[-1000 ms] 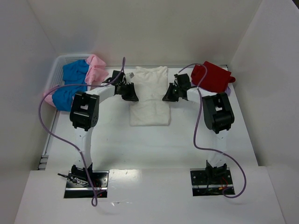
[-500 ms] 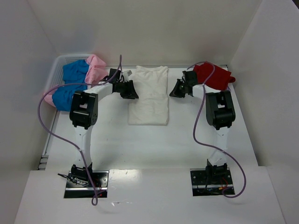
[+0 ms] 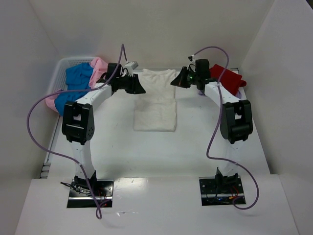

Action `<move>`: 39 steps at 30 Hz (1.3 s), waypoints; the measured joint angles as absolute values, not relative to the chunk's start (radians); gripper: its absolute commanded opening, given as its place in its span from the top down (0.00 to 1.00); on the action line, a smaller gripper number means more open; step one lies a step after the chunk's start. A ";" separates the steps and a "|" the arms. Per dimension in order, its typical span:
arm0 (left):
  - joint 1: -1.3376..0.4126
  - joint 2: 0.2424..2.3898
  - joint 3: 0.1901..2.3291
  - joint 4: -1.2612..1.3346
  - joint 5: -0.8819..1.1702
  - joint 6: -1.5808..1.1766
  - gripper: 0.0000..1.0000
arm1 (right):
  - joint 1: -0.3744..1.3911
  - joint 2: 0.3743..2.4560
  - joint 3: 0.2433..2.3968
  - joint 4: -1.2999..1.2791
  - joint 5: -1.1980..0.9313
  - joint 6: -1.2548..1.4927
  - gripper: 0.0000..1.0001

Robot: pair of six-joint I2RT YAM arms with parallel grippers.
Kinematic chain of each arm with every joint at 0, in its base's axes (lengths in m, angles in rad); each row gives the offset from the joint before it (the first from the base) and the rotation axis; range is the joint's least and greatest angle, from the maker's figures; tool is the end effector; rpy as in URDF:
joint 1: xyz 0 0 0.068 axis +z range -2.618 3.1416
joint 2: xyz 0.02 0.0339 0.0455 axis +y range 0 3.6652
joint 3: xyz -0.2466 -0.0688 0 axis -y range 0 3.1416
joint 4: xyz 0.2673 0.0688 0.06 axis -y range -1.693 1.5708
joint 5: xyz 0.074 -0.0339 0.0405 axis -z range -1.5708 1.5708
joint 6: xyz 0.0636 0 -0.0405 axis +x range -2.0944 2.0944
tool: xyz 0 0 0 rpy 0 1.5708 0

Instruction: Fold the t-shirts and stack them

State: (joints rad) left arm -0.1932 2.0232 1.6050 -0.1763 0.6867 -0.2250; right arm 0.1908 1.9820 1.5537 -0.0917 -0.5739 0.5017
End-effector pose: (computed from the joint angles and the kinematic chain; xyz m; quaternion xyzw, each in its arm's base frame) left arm 0.4815 -0.1353 0.2126 0.1446 0.8341 -0.3825 0.3703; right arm 0.4816 0.1282 0.2198 -0.0118 0.8417 0.3936 0.3694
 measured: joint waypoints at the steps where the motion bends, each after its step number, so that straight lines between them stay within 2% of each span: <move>1: -0.194 2.023 1.592 -0.158 0.704 -0.227 0.78 | 0.203 1.985 1.553 -0.088 -0.593 0.503 0.98; 3: -0.200 2.025 1.552 -0.126 0.741 -0.246 0.85 | 0.230 2.001 1.551 -0.085 -0.632 0.511 0.99; 11: -0.253 2.108 1.505 -0.074 0.750 -0.302 0.91 | 0.324 2.127 1.546 -0.074 -0.672 0.524 1.00; 24: -0.311 2.201 1.567 -0.060 0.527 -0.353 0.91 | 0.347 2.250 1.619 -0.166 -0.499 0.477 1.00; 39: -0.311 2.267 1.698 -0.118 0.427 -0.365 0.86 | 0.288 2.284 1.661 -0.184 -0.457 0.462 0.99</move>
